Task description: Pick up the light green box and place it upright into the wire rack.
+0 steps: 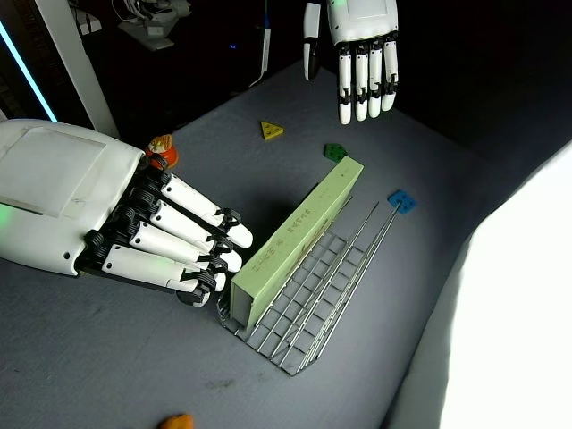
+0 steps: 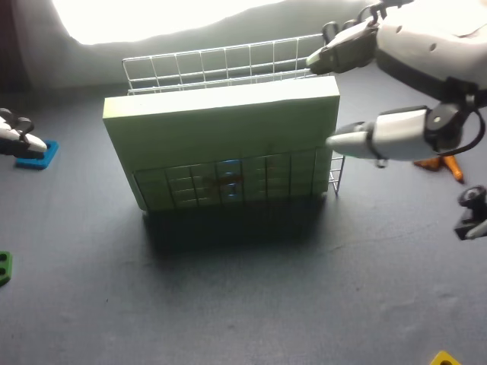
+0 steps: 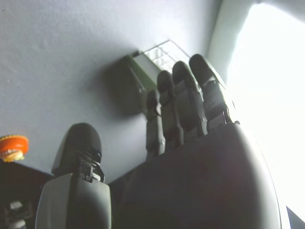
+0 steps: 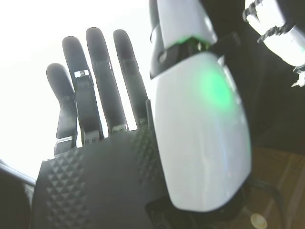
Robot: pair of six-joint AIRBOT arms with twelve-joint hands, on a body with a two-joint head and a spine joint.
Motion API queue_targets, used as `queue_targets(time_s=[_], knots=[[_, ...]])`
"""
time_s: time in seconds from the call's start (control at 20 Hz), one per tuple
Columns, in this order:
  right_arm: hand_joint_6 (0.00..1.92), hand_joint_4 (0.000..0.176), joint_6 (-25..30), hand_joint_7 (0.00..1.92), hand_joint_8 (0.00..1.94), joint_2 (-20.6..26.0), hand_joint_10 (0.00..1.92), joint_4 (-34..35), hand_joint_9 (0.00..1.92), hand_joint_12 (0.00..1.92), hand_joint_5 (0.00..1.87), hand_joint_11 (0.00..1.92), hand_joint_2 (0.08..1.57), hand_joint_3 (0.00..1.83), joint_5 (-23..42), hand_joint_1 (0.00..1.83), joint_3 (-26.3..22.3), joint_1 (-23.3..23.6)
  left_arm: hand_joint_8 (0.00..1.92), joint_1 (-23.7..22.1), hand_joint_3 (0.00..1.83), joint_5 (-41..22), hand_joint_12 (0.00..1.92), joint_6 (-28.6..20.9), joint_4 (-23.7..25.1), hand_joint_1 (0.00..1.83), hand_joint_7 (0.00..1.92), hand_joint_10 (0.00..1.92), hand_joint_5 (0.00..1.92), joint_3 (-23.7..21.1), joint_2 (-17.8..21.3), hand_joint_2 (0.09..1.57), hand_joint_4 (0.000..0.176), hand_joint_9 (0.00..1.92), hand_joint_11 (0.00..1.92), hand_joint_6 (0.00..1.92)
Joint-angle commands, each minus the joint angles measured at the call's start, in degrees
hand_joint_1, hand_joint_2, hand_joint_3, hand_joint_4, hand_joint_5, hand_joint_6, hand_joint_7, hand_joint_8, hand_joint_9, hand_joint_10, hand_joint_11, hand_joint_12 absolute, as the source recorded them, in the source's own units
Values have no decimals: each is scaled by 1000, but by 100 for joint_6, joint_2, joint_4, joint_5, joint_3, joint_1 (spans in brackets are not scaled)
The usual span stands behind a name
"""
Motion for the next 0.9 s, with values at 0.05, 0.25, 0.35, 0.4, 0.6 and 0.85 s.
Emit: queue_targets(time_s=[0.05,0.25,0.35,0.4,0.6,0.85], knots=[[21,0,38,695,8,11,741,-220,431,1543,597,65,1072,15,384,701,-33,70,1,-38,1,476,687,14,66,349,330,6,212,39,20,1290,29,307,0,4],[20,0,15,695,7,-21,743,-231,430,1545,598,65,1074,13,370,701,-34,100,0,-37,1,476,687,14,66,349,330,5,212,93,16,1290,29,307,0,3],[19,0,-7,695,7,-27,744,-231,430,1546,598,64,1074,11,343,701,-34,115,0,-36,1,476,688,14,66,349,330,5,212,80,16,1290,29,308,0,3],[18,0,-5,696,6,-28,745,-231,430,1546,599,64,1075,10,339,701,-35,120,0,-36,1,476,688,14,66,349,330,5,212,78,16,1290,29,308,0,3],[38,0,-7,771,26,-27,813,-231,490,1569,677,134,1131,12,338,474,-40,133,13,-25,1,476,1032,14,66,283,499,32,329,107,16,1301,3,483,0,12],[35,0,-62,772,24,-25,818,-231,489,1566,678,136,1133,10,323,470,-80,140,8,-14,1,476,1043,14,66,284,506,27,333,113,16,1300,2,489,0,8]])
